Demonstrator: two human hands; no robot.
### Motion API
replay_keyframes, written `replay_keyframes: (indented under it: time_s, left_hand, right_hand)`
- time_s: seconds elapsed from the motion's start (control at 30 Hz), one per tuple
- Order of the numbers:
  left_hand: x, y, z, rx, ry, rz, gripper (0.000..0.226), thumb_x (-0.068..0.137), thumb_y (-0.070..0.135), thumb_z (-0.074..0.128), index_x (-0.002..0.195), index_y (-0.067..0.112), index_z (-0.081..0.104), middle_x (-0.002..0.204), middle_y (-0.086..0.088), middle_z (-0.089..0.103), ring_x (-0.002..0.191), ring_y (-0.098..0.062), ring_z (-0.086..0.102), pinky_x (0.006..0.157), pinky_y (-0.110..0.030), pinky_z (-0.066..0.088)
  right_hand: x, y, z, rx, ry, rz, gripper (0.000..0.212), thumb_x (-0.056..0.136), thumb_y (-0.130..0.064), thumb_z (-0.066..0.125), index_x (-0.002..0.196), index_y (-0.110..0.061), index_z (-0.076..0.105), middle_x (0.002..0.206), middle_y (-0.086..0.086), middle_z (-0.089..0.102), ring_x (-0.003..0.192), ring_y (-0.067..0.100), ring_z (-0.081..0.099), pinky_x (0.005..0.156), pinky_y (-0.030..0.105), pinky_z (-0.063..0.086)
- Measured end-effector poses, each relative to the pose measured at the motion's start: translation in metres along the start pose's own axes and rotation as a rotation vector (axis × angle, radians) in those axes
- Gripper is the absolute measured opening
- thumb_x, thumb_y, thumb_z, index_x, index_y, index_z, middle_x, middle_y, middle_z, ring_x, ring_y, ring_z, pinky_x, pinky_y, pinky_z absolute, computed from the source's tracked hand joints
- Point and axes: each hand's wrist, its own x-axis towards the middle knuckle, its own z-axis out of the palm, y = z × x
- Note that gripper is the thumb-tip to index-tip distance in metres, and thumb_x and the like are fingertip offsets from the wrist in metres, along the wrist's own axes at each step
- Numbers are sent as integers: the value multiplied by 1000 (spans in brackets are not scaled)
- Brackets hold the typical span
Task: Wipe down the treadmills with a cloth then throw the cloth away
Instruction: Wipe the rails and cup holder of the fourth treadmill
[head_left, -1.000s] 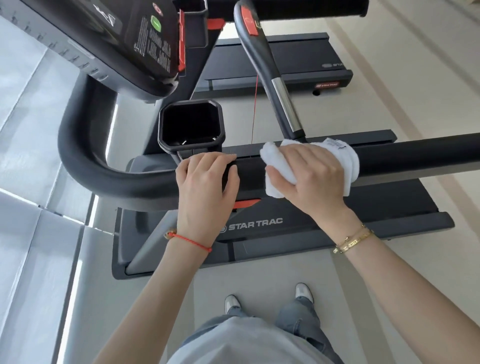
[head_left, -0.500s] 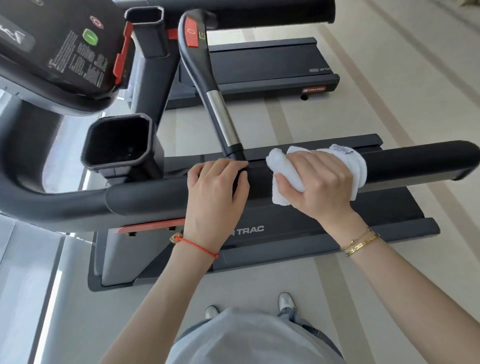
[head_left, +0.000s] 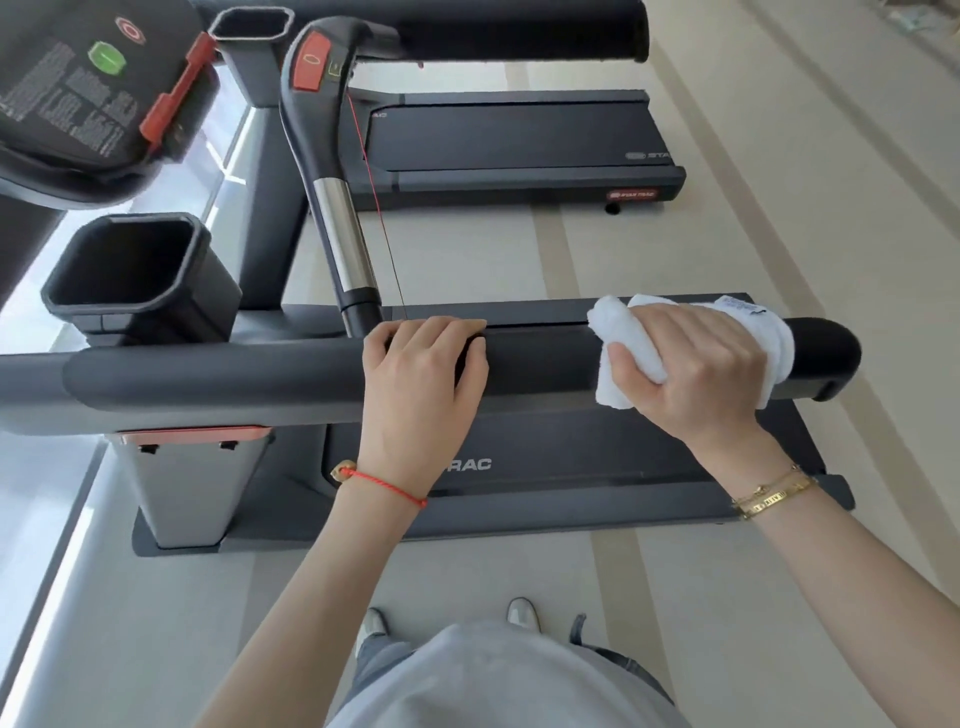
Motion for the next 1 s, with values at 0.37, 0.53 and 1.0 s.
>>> replay_keyframes:
  time_s: [0.37, 0.53, 1.0]
  left_hand:
    - [0, 14, 18, 158, 85, -76, 32, 101, 25, 41, 98, 24, 73, 92, 9, 72, 91, -17, 62, 99, -36, 30]
    - [8, 31, 29, 211, 52, -60, 37, 102, 26, 35, 92, 22, 70, 87, 8, 71, 81, -18, 59, 91, -35, 31]
    - [11, 40, 44, 333, 101, -27, 39, 102, 25, 31, 84, 22, 66, 76, 7, 67, 77, -21, 59, 85, -35, 32]
  right_hand:
    - [8, -37, 2, 53, -129, -58, 39, 95, -44, 50, 90, -10, 68, 79, 3, 65, 67, 25, 57, 64, 35, 48]
    - [-5, 34, -24, 8, -148, 61, 39, 96, -41, 48, 74, -12, 61, 67, 3, 61, 61, 24, 57, 60, 31, 40]
    - [-4, 24, -21, 30, -157, 55, 39, 96, -43, 47, 75, -14, 62, 66, 1, 59, 61, 23, 55, 60, 31, 41]
